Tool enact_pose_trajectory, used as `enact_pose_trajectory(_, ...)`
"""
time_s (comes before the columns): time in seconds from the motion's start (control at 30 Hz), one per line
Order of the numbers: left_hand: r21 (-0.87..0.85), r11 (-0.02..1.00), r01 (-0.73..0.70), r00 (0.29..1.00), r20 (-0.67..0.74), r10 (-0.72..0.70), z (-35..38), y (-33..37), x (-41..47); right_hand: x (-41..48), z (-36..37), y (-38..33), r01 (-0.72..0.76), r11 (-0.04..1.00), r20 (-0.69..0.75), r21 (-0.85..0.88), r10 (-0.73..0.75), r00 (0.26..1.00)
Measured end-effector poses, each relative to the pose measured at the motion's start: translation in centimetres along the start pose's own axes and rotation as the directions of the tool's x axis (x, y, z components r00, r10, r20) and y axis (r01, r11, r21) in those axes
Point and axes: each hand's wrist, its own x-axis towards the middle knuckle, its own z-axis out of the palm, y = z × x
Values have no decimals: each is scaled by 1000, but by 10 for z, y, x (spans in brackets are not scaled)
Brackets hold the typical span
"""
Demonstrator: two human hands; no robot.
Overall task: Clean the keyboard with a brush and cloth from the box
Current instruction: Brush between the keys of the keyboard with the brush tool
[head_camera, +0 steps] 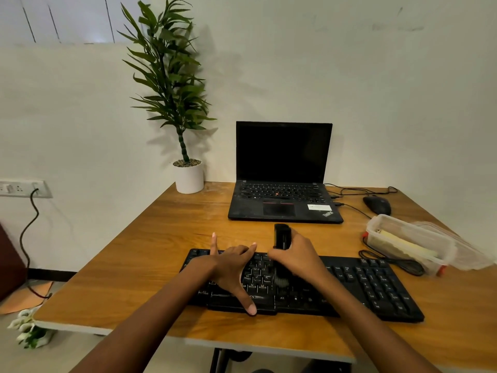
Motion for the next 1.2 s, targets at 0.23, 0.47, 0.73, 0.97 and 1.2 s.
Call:
enact_pose_trajectory(0.23, -11, 1000, 2, 1000, -4, -2, 1, 0, -1, -3, 8, 7, 166, 983, -93, -81, -173, 980)
enact_pose_trajectory(0.47, -7, 1000, 4, 1000, -4, -4, -1, 1, -3, -38, 12, 1, 54, 997, 73, 63, -58, 996)
enact_pose_trajectory(0.73, -6, 1000, 12, 1000, -8, -12, -2, 3, -4, 18, 9, 7, 76, 980, -234, -181, -118, 965)
enact_pose_trajectory(0.97, -14, 1000, 0, 1000, -5, 0, 0, 0, -2, -32, 17, -3, 108, 991, 3, -76, -108, 994)
enact_pose_trajectory(1.2, -5, 1000, 7, 1000, -7, -7, -1, 2, -3, -3, 6, 0, 48, 998, -32, -33, -49, 998)
